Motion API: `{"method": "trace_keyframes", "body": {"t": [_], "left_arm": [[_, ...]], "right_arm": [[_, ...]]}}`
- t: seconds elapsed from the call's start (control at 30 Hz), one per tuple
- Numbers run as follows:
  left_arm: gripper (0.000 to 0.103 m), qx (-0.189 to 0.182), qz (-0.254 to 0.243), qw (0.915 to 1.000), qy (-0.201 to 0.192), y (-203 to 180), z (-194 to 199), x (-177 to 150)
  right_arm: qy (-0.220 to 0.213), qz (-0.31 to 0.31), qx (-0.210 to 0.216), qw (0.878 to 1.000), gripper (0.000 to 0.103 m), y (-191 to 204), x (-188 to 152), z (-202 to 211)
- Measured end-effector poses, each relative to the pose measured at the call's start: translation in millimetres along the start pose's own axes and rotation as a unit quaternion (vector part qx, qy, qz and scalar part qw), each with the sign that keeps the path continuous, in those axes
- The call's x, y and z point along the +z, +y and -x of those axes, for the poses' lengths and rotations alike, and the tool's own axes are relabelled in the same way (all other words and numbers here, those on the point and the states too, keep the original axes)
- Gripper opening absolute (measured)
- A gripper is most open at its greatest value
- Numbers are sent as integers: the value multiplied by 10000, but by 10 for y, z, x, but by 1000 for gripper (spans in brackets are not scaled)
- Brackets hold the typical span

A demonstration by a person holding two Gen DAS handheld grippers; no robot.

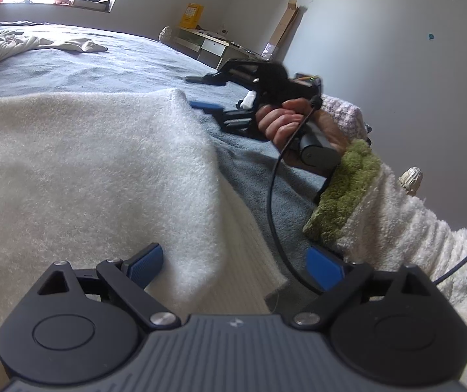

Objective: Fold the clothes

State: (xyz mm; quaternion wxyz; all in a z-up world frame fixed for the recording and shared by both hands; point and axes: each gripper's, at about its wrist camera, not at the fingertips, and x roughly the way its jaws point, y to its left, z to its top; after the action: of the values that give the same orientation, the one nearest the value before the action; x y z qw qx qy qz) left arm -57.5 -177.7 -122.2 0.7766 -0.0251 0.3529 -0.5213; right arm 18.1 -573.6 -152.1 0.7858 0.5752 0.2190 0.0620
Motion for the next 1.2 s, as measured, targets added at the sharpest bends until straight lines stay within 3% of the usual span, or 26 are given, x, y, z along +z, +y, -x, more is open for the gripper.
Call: {"method": "trace_keyframes", "body": {"t": [0.1,0.23,0.37,0.43,0.5,0.77,0.87,0.97,1.07,1.2], "left_arm": [[95,-17,7,10000,-4,7,-10,16],[95,-28,15,10000,-11,25,-16,20],[95,-52,62,10000,-6,43,-27,31],[94,0,77,10000,-7,35,-12,57],[93,59,109,9999,-88,28,35,58],[92,196,383,9955,-843,149,584,6],[92,543,518,9889,-1285,287,896,-20],[92,1216,636,9779,-1575,452,1162,-94],[91,1715,860,9666,-1701,635,1358,-186],[90,1959,1308,9572,-1685,883,1530,-381]], "right_arm": [[-238,700,-17,9973,33,238,-33,101],[92,1583,-22,9874,26,417,-241,-88],[430,1650,-573,9837,0,78,-347,-442],[371,1307,-353,9901,0,-6,-319,-379],[308,1543,-364,9869,3,172,-346,-290],[300,3084,-557,9492,5,923,-685,-114],[516,3447,-470,9361,5,1156,-925,-263],[892,3744,-300,9225,5,1383,-1263,-520],[1265,4032,-131,9062,5,1611,-1601,-777],[1771,4380,72,8814,6,1883,-2054,-1121]]}}
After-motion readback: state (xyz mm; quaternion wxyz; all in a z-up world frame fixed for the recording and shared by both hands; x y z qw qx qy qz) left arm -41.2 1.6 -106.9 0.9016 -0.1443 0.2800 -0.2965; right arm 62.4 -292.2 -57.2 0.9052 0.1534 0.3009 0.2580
